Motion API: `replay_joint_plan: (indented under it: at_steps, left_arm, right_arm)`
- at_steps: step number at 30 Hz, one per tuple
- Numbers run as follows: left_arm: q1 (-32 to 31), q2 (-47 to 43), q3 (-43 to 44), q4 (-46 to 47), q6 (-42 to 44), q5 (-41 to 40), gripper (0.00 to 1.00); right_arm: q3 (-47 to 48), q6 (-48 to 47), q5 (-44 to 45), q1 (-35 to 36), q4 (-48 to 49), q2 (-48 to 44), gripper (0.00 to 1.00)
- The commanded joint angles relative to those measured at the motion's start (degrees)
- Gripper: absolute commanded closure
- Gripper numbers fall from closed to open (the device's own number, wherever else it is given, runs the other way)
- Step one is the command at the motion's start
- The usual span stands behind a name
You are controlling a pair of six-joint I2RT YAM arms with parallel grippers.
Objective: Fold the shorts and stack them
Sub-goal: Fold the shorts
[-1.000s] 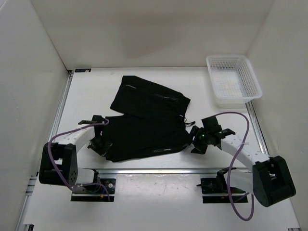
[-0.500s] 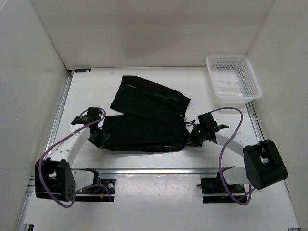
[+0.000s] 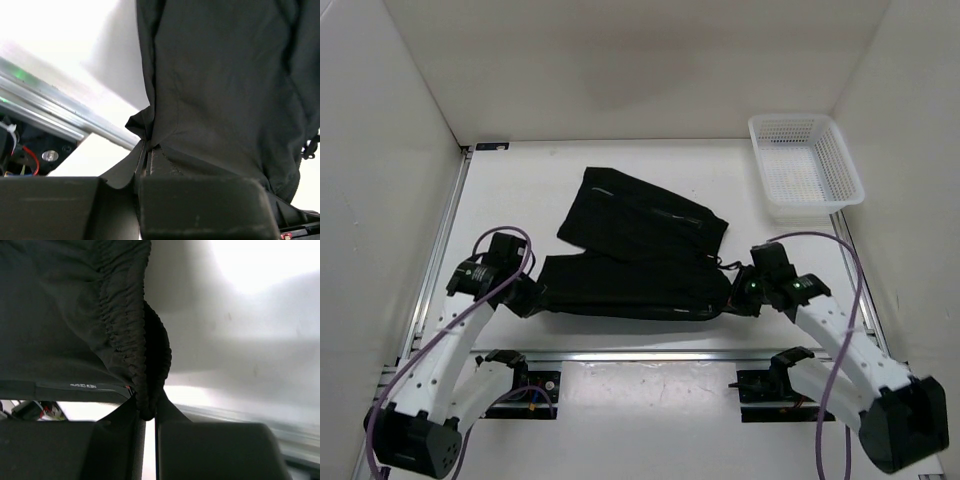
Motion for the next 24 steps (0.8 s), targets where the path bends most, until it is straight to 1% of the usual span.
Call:
replay_joint_plan:
  at_steps: [1,3,4,6,7,8,9,10,11,13,14,15,16,17,18,19,20,21,22,23,24]
  left_arm:
    - [-1.33,-2.86,2.28,-3.87,-2.78,-2.93,0.90]
    - [-1.33,-2.86,5.43,-4.40,-1.65,-4.69,0.90]
    - [-1.33,-2.08,9.71,-4.40,0.10,-5.39,0.90]
    - [-1.33,1.52,14.92,-4.40,1.96,-7.41,0.90]
    - [-1.33,3.28,20.51,-4.40,3.70,-7.94,0.90]
    - [-1.33,7.47,23.44,-4.40,4.68,-8.73,0.90]
    - [-1.33,9.77,26.34,-4.40,5.73,-8.74,0.90]
    - [-1.33,12.15,31.85,-3.70,7.40,-9.43,0.90]
    - [-1.33,17.04,34.60,-3.70,8.37,-9.44,0.90]
    - [-1.33,22.08,40.05,-2.03,9.69,-9.96,0.90]
    - [-1.33,26.97,44.87,-1.33,11.00,-9.97,0.90]
    - [-1.33,29.55,47.26,-1.32,11.63,-9.97,0.90]
    - [-0.63,32.10,49.64,-0.80,12.33,-9.45,0.90]
    - [-0.63,34.56,54.36,-0.80,13.38,-9.44,0.90]
    - [-0.10,39.37,56.58,-0.80,13.39,-8.14,0.90]
    - [-0.10,41.68,58.52,0.07,14.17,-8.12,0.90]
    - [-0.10,43.96,62.45,0.69,14.79,-7.60,0.90]
    - [0.42,48.68,64.58,0.70,14.80,-6.46,0.90]
    - [0.43,51.17,66.95,0.70,15.49,-5.93,0.90]
    - [0.95,53.46,71.15,0.70,15.50,-5.93,0.90]
    - [1.74,58.00,73.37,0.70,16.02,-3.75,0.90]
  right_arm:
    - [0.35,0.75,4.65,-0.18,-13.19,-6.57,1.00]
    - [2.55,0.75,7.10,-0.18,-17.04,-9.65,1.00]
    - [3.60,0.75,7.99,-0.18,-18.20,-9.66,1.00]
    - [6.94,-0.03,9.66,-0.18,-19.70,-9.58,1.00]
    - [7.99,-0.04,10.45,-0.18,-20.31,-8.09,1.00]
    - [10.27,-1.00,11.94,-0.18,-20.32,-7.12,1.00]
    - [11.59,-2.14,12.91,-0.18,-20.32,-6.06,1.00]
    - [13.09,-2.67,14.05,-0.18,-20.32,-3.70,1.00]
    - [14.67,-3.28,15.37,-0.18,-20.32,-2.38,1.00]
    - [19.41,-4.95,18.79,-0.18,-20.32,2.35,1.00]
    - [21.00,-5.57,19.77,-0.70,-19.80,4.12,1.00]
    - [24.23,-6.62,20.56,-0.70,-19.79,7.97,1.00]
    - [25.74,-7.33,21.09,-1.23,-19.01,9.92,1.00]
    - [27.24,-8.03,21.70,-1.23,-17.78,11.77,1.00]
    - [30.12,-8.56,21.71,-1.93,-17.25,15.44,1.00]
    - [31.54,-9.78,21.71,-3.07,-16.11,17.22,1.00]
    - [32.86,-10.40,21.71,-3.69,-15.58,18.89,1.00]
    - [35.23,-11.02,21.71,-5.08,-14.97,22.13,1.00]
    - [36.56,-12.33,20.32,-5.88,-14.44,23.81,1.00]
    - [37.87,-12.87,20.30,-6.50,-13.82,25.40,1.00]
    - [39.11,-13.39,19.52,-7.64,-13.82,28.46,1.00]
